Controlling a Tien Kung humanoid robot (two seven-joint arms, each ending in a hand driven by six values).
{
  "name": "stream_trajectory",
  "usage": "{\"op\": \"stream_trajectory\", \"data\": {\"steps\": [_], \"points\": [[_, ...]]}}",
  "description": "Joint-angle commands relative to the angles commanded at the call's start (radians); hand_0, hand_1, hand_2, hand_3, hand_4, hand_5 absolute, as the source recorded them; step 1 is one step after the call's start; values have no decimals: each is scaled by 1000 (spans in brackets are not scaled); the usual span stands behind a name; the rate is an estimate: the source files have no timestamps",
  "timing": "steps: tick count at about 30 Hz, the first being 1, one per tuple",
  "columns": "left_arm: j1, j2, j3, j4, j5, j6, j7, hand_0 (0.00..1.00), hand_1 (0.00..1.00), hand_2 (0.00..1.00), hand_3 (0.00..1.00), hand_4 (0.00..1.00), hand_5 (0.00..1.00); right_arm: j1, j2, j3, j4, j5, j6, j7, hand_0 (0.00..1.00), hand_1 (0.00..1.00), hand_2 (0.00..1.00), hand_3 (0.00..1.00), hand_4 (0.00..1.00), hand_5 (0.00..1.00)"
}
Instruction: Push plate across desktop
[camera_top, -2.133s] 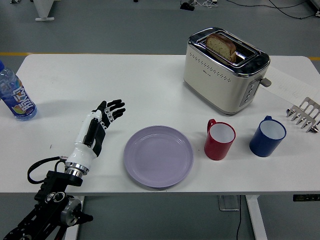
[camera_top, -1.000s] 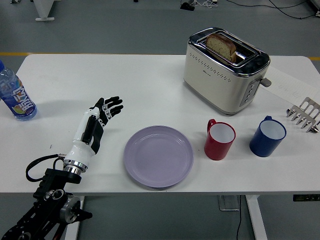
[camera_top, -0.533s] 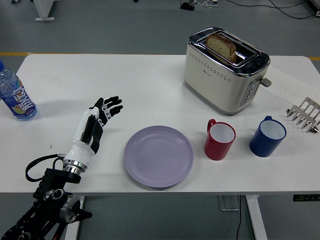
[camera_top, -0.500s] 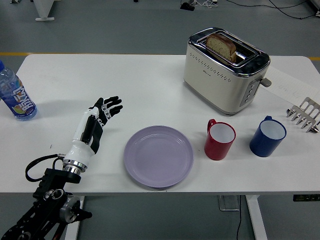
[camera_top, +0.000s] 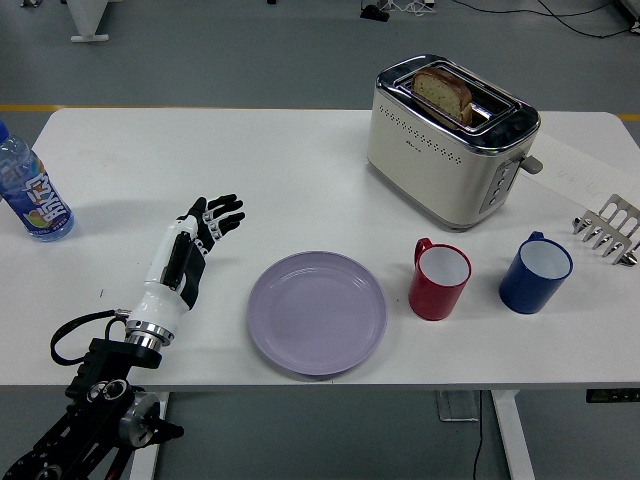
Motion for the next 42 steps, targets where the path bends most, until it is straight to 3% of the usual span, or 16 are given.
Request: {"op": "stream_trajectory", "data": {"steps": [42], "points": [[24, 0, 25, -1, 1, 0, 5, 796, 748, 772, 704, 531, 998, -6, 0, -49, 0, 19, -14, -18, 575, 533, 691, 629, 434, 493]]}}
